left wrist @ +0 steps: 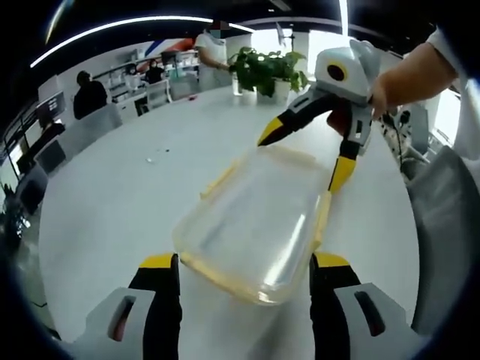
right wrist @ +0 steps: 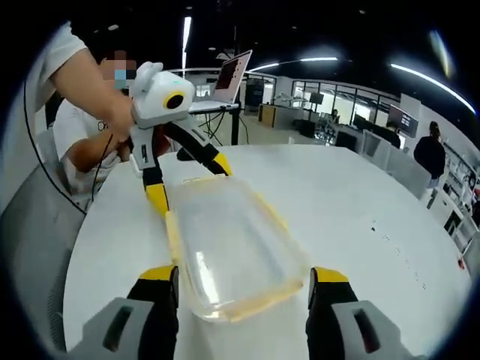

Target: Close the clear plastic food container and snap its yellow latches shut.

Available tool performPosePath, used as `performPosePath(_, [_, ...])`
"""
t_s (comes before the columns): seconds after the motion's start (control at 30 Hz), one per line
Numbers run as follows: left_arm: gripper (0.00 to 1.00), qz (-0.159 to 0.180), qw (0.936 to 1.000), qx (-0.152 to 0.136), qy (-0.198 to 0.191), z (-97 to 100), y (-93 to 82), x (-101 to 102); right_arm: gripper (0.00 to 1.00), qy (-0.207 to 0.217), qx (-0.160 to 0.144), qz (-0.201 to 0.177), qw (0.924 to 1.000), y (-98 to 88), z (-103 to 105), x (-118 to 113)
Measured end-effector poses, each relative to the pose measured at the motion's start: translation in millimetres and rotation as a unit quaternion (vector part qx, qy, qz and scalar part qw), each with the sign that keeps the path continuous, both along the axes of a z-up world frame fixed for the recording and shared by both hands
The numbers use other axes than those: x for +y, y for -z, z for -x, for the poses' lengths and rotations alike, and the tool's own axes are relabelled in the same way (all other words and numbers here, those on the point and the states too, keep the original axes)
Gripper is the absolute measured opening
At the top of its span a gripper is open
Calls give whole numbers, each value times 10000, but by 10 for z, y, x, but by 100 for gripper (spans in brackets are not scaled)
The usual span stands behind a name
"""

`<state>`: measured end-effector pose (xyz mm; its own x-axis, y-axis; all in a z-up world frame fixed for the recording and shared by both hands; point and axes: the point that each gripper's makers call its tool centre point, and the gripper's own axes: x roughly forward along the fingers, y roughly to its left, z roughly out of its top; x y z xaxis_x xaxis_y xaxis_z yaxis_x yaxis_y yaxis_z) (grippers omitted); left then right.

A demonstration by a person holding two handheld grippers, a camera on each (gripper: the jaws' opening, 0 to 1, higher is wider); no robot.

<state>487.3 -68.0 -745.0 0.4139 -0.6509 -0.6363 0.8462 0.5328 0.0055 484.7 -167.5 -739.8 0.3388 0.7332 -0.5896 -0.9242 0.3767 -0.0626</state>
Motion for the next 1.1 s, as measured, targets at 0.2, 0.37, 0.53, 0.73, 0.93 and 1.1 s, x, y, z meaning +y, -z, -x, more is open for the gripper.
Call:
performPosePath(0.2, [78, 150, 9999, 41, -75, -23, -67, 26, 69, -16, 18, -64, 10000, -58, 11, 32])
performPosePath(0.37, [99, 272, 9992, 295, 66, 129, -66, -11, 99, 307, 275, -276, 9988, -101, 26, 17])
performPosePath(0.53, [99, 431, 9989, 185, -69, 103, -193, 24, 99, 356, 252, -388, 9983, -167, 9, 15])
performPosePath(0.73, [99, 541, 9983, 86, -204, 106, -300, 26, 99, 314, 123, -336, 9989, -238, 70, 41])
performPosePath(0.93, [99, 608, 9979, -15, -208, 186, -402, -12, 99, 311, 72, -373, 9988, -326, 149, 50])
performPosePath(1.1, [99, 605, 9981, -63, -141, 273, -455, -53, 99, 313, -8, -395, 9987, -410, 204, 35])
